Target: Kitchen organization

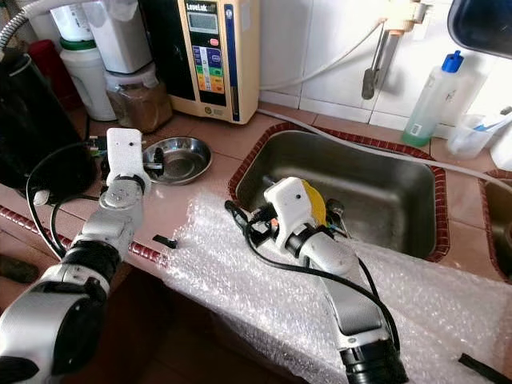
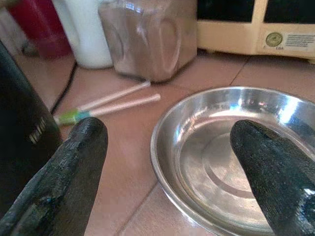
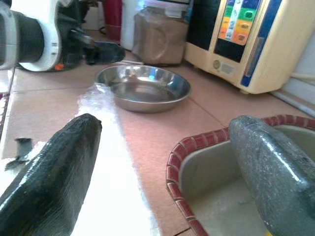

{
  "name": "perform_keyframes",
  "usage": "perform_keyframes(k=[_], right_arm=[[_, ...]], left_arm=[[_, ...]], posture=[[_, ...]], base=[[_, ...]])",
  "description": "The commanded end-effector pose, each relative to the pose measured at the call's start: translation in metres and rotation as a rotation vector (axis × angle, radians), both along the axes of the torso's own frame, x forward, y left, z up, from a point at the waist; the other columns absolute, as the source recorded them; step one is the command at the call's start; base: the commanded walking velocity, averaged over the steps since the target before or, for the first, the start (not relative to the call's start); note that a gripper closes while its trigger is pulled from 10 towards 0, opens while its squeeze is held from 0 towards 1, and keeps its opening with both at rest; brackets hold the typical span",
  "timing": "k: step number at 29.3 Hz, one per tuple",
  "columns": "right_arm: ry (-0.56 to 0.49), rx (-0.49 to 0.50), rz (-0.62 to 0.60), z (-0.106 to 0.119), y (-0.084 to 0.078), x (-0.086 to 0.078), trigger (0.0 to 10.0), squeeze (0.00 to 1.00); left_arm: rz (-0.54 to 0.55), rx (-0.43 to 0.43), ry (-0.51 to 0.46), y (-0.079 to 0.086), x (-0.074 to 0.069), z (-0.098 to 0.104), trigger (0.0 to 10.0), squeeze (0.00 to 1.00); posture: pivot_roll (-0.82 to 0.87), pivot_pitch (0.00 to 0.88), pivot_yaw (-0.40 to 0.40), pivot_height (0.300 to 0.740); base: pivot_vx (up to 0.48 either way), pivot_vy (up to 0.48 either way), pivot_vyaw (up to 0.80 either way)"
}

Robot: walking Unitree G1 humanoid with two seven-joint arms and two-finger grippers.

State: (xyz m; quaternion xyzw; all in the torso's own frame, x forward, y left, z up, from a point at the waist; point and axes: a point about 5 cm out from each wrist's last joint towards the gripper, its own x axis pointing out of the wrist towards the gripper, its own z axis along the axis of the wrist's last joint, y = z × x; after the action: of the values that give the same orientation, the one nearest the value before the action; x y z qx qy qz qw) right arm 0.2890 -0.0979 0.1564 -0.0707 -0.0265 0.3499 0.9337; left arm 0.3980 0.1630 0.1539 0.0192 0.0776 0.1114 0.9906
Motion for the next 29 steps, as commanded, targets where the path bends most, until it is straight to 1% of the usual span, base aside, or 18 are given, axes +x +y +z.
perform_keyframes(k=[1,4,5,6,7,8,9,10,11,12,14,17,19,21,25,27,28,29], right_arm=[[0.002,0.009,0.093,0.008,0.01,-0.01,10.0,1.0],[0.012,0.003,0.119,0.008,0.012,-0.014,10.0,1.0],[0.02,-0.01,0.146,0.008,0.013,-0.018,10.0,0.85],[0.021,-0.014,0.153,0.008,0.013,-0.019,10.0,0.85],[0.024,-0.016,0.152,0.008,0.013,-0.02,10.0,0.55],[0.024,-0.016,0.152,0.008,0.013,-0.02,10.0,0.55],[0.015,-0.021,0.134,0.008,0.012,-0.019,10.0,0.11],[0.0,-0.024,0.119,0.009,0.012,-0.018,10.0,0.0],[-0.002,-0.025,0.115,0.01,0.012,-0.018,10.0,0.0],[-0.069,-0.016,0.066,0.018,0.01,-0.015,10.0,0.0],[-0.104,-0.006,0.038,0.023,0.009,-0.013,10.0,0.0],[-0.225,-0.051,-0.092,0.034,0.002,-0.003,10.0,0.0],[-0.245,0.011,-0.154,0.043,-0.002,0.003,10.0,0.0],[-0.246,0.036,-0.157,0.049,-0.002,0.004,10.0,0.0],[-0.206,0.114,-0.084,0.064,0.0,0.003,10.0,0.0],[-0.193,0.091,0.101,0.077,0.011,-0.01,10.0,0.0],[-0.193,0.091,0.101,0.077,0.011,-0.01,10.0,0.0],[-0.183,0.087,0.162,0.08,0.014,-0.016,10.0,0.0]], left_arm=[[0.023,-0.073,0.032,0.001,0.002,0.001,10.0,0.0],[0.032,-0.132,0.051,0.001,0.003,0.0,10.0,0.0],[0.041,-0.174,0.063,0.003,0.004,0.0,10.0,0.0],[0.044,-0.18,0.067,0.003,0.004,0.0,10.0,0.0],[0.059,-0.214,0.079,0.005,0.004,0.0,10.0,0.0],[0.059,-0.214,0.079,0.005,0.004,0.0,10.0,0.0],[0.075,-0.249,0.091,0.007,0.004,-0.001,10.0,0.0],[0.083,-0.271,0.095,0.008,0.004,-0.002,10.0,0.0],[0.084,-0.281,0.096,0.008,0.004,-0.002,10.0,0.0],[0.088,-0.276,0.099,0.009,0.004,-0.002,10.0,0.0],[0.089,-0.274,0.099,0.009,0.004,-0.002,10.0,0.0],[0.087,-0.283,0.095,0.009,0.005,0.0,10.0,0.0],[0.09,-0.296,0.101,0.009,0.005,-0.001,10.0,0.0],[0.094,-0.307,0.108,0.01,0.004,-0.003,10.0,0.0],[0.104,-0.373,0.131,0.011,0.002,-0.008,10.0,0.0],[0.106,-0.371,0.13,0.013,0.002,-0.008,10.0,0.0],[0.106,-0.371,0.13,0.013,0.002,-0.008,10.0,0.0],[0.104,-0.382,0.13,0.013,0.003,-0.007,10.0,0.0]], posture=[[-0.05,0.0,0.098,0.74],[-0.05,0.0,0.099,0.74],[-0.06,0.0,0.101,0.74],[-0.06,0.0,0.101,0.74],[-0.06,0.0,0.102,0.74],[-0.06,0.0,0.102,0.74],[-0.06,0.0,0.102,0.74],[-0.06,0.0,0.103,0.74],[-0.06,0.0,0.103,0.74],[-0.06,0.0,0.104,0.74],[-0.06,0.0,0.105,0.74],[-0.06,0.0,0.104,0.74],[-0.06,0.0,0.102,0.74],[-0.06,0.0,0.102,0.74],[-0.06,0.0,0.101,0.74],[-0.07,0.0,0.105,0.74],[-0.07,0.0,0.105,0.74],[-0.07,0.0,0.105,0.74]], base=[[0.0,0.0,0.0],[0.0,0.0,0.0],[0.0,0.0,0.0],[0.0,0.0,0.0],[0.0,0.0,0.0],[0.0,0.0,0.0],[0.0,0.0,0.0],[0.0,0.0,0.0],[0.0,0.0,0.0],[0.0,0.0,0.0],[0.0,0.0,0.0],[0.0,0.0,0.0],[0.0,0.0,0.0],[0.0,0.0,0.0],[0.0,0.0,0.0],[0.0,0.0,0.0],[0.0,0.0,0.0],[0.0,0.0,0.0]])
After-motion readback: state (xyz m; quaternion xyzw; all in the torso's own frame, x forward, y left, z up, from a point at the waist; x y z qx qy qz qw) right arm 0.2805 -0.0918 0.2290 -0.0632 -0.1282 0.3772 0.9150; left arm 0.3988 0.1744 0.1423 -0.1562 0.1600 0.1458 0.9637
